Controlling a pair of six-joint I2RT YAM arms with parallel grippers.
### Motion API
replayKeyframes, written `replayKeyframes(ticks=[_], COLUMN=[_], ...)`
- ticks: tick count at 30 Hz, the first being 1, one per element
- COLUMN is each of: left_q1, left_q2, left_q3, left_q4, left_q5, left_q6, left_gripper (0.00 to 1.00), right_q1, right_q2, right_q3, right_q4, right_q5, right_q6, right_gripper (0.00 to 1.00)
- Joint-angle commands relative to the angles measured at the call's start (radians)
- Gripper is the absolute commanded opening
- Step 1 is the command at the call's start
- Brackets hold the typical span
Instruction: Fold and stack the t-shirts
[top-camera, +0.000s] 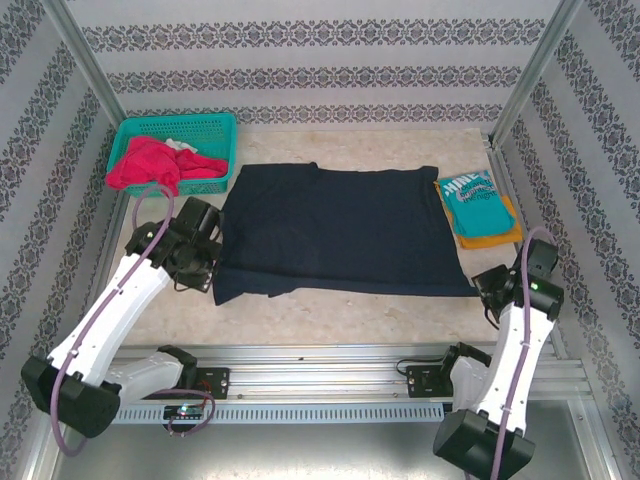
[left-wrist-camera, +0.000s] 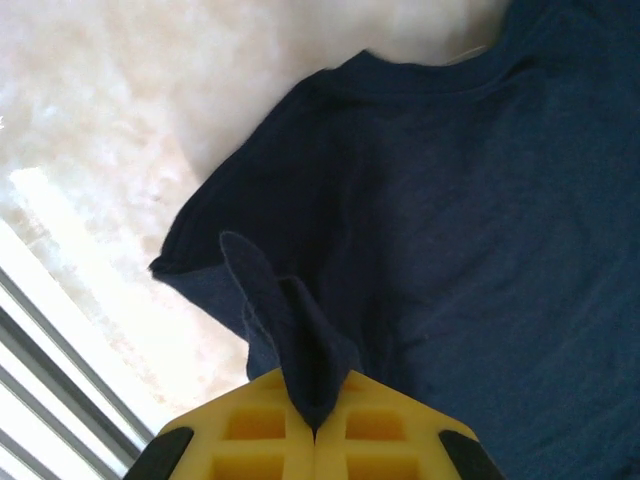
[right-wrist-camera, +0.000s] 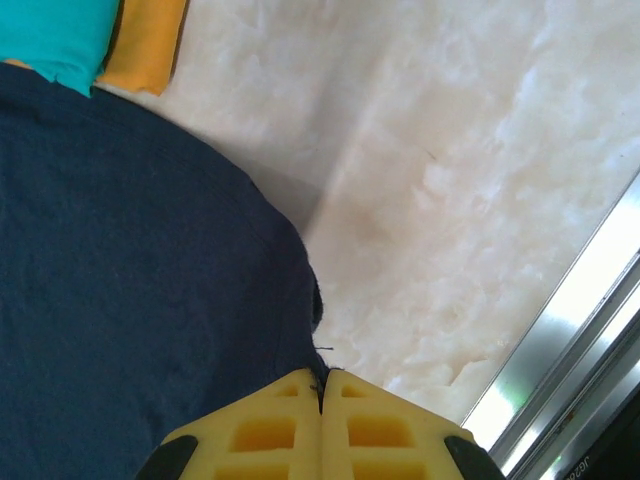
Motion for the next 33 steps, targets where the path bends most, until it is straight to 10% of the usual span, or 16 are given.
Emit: replayKeyframes(ticks=[1,33], left_q1=[0.024,0.157], left_q2=[0.056,0.425], left_q3=[0.086,0.338], left_q4=[-0.045,0.078], left_q5=[-0.085,-0.057], left_q6=[0.139,0.486], left_gripper=[0.0,0.0], right_q1=[0.032,0.294], right_q2=[0.039,0.618], right_q3=[0.042,0.305], right_q4=[0.033,0.256], right_q5=[0.057,0.038], right_q6=[0.0,-0.03], right_gripper=[0.0,0.0])
